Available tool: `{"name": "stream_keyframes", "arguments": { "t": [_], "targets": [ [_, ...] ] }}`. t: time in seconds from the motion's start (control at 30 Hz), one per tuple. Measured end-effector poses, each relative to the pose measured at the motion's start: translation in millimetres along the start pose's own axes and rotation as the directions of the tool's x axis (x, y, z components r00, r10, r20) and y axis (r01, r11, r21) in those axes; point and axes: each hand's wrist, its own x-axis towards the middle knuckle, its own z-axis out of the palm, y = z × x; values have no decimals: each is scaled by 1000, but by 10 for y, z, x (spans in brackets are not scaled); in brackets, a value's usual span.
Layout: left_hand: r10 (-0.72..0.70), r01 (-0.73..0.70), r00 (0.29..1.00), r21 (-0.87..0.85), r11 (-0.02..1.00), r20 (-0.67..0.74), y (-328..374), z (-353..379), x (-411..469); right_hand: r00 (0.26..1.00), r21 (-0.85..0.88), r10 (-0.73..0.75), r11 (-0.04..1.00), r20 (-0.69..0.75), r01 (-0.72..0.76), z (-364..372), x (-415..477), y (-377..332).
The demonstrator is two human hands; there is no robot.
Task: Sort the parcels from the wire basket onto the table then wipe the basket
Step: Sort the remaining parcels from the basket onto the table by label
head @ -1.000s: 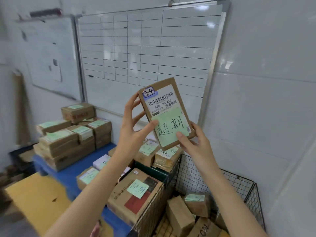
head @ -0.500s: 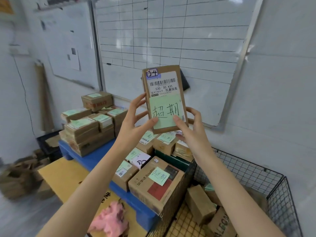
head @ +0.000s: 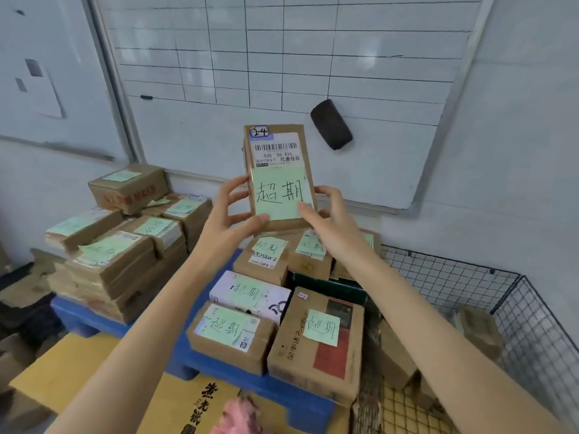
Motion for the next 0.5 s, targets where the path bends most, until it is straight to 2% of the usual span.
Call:
{"name": "stream_keyframes", "arguments": {
  "t": [0.13, 0.5],
  "targets": [
    [-32, 39, 997, -95, 995, 75, -203, -207, 153, 999, -26, -6, 1000, -50, 5, 263, 105, -10],
    [-137, 171, 962, -130, 977, 236, -773, -326, 414, 984, -93, 133, 985, -118, -144, 507, 362, 196]
  ]
}}
